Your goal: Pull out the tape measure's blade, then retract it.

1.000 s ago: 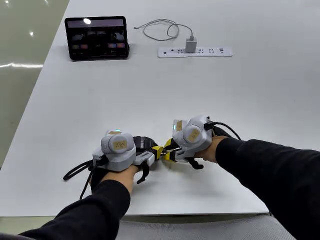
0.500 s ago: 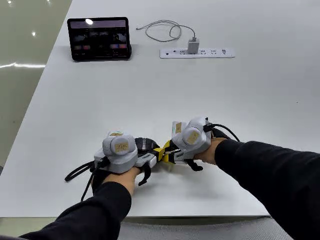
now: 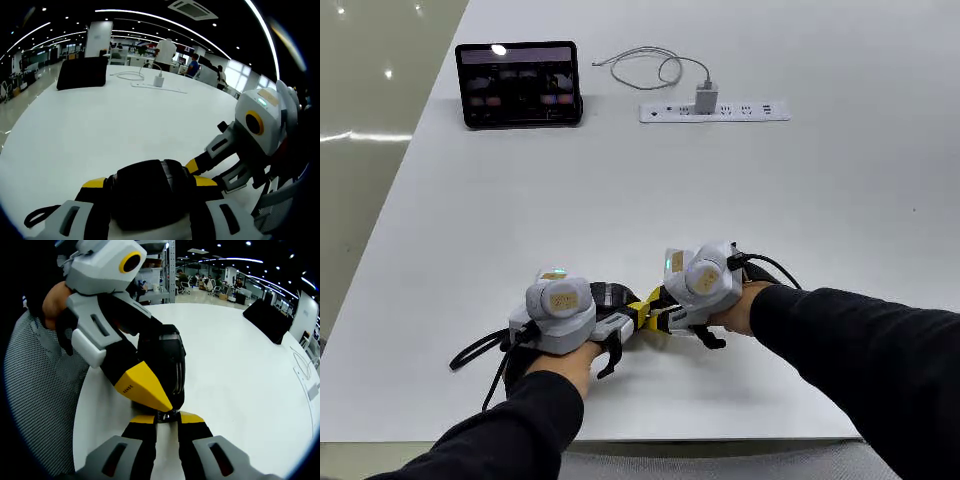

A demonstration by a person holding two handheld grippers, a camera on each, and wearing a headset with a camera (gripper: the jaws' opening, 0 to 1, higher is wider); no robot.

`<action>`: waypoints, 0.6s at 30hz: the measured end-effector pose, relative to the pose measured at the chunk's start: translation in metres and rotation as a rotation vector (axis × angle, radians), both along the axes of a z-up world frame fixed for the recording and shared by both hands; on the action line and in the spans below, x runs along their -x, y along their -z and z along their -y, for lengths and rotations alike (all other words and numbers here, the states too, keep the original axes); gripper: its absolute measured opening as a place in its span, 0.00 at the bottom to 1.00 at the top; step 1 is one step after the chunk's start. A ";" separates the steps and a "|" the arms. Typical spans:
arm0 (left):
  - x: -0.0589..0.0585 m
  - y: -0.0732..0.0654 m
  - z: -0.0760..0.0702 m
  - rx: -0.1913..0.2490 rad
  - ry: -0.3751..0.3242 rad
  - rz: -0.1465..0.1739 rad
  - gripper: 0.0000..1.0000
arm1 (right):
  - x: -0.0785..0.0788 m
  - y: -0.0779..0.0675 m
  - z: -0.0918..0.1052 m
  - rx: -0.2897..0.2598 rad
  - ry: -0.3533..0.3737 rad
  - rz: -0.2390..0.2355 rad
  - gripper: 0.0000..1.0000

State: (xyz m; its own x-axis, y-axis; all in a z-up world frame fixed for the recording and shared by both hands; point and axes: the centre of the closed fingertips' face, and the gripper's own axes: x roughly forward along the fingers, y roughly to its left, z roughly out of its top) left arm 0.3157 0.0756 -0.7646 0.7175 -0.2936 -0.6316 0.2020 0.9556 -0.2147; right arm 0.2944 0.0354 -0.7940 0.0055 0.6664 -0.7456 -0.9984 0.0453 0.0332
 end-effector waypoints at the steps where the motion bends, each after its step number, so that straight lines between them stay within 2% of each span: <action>1: 0.000 0.000 0.000 0.000 0.000 0.000 0.61 | 0.000 0.000 0.000 -0.001 0.001 0.000 0.11; 2: 0.000 0.000 0.000 -0.003 0.000 0.000 0.61 | 0.000 0.000 0.000 -0.004 0.003 0.000 0.11; 4: 0.000 0.000 0.000 -0.005 -0.002 -0.006 0.61 | 0.002 -0.001 0.001 -0.017 -0.011 0.030 0.12; 10: 0.000 0.000 0.000 -0.002 0.002 -0.007 0.62 | 0.002 -0.002 0.001 -0.024 0.010 0.020 0.12; 16: 0.001 0.001 0.001 -0.009 0.030 -0.025 0.63 | -0.002 -0.013 0.004 -0.058 0.043 0.038 0.20; 18: 0.000 0.000 0.001 -0.022 0.049 -0.018 0.63 | -0.003 -0.015 0.006 -0.056 0.052 0.038 0.20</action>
State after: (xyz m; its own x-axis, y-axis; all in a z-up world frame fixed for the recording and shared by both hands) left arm 0.3154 0.0748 -0.7647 0.6913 -0.3137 -0.6509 0.2448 0.9492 -0.1975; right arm 0.2969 0.0289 -0.7788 0.0686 0.7053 -0.7056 -0.9954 0.0962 -0.0006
